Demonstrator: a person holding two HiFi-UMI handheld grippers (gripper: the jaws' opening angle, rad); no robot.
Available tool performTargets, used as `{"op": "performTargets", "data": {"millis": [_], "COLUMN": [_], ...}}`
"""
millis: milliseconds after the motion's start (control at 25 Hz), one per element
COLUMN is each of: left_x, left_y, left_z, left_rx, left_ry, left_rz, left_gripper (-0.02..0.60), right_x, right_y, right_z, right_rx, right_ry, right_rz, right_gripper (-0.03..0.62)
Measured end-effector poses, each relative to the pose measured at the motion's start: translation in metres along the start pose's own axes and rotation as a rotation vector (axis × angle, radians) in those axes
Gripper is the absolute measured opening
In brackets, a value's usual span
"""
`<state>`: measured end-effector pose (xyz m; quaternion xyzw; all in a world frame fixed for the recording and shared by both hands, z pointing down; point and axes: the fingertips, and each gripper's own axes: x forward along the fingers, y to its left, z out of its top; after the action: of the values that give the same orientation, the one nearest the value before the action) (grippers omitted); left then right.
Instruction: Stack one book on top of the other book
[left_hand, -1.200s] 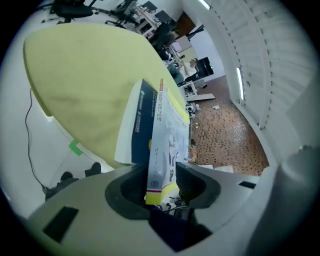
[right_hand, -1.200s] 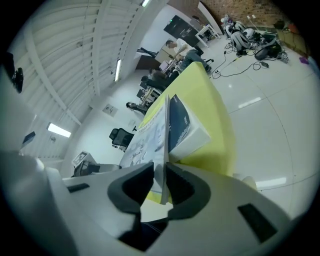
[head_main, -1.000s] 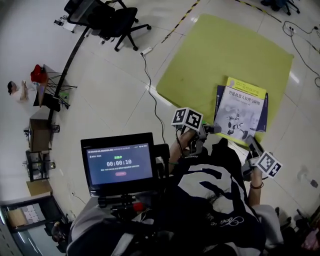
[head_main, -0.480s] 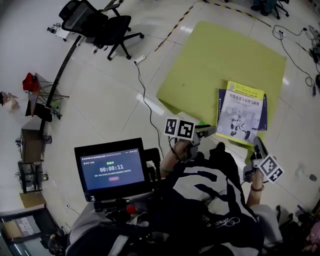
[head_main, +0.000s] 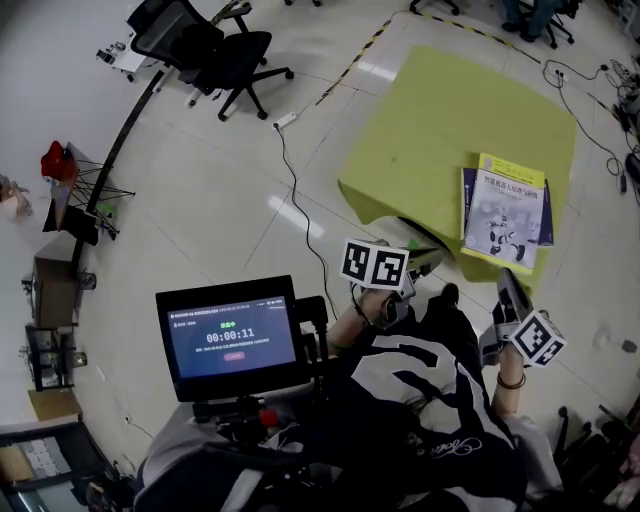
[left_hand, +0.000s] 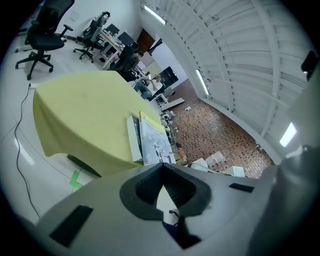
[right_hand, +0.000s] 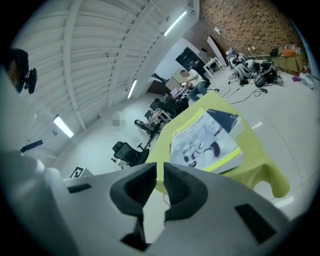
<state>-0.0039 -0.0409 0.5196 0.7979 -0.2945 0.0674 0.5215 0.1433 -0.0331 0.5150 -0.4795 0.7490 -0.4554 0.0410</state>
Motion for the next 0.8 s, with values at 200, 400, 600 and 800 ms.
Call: {"op": "performTargets", "data": {"millis": [200, 400, 600, 800], "left_x": [-0.042, -0.069, -0.068, -0.071], "left_y": [-0.004, -0.003, -0.024, -0.043], "left_z": [-0.028, -0.051, -0.064, -0.089], "left_rx": [0.033, 0.026, 0.062, 0.065], "left_ry": [0.018, 0.025, 0.037, 0.023], "left_rz": [-0.032, -0.040, -0.089, -0.085], "left_gripper": [0.005, 0.005, 0.005, 0.005], "right_x": [-0.009, -0.023, -0.045, -0.069], "right_y": [0.051, 0.081, 0.089, 0.091], "right_z": [-0.052, -0.089, -0.087, -0.097], "right_rx": [-0.021, -0.072, -0.110, -0.115], "right_ry": [-0.001, 0.026, -0.018, -0.022], "right_rz": [0.037, 0.031, 0.006, 0.030], "right_gripper": [0.040, 0.040, 0.023, 0.024]}}
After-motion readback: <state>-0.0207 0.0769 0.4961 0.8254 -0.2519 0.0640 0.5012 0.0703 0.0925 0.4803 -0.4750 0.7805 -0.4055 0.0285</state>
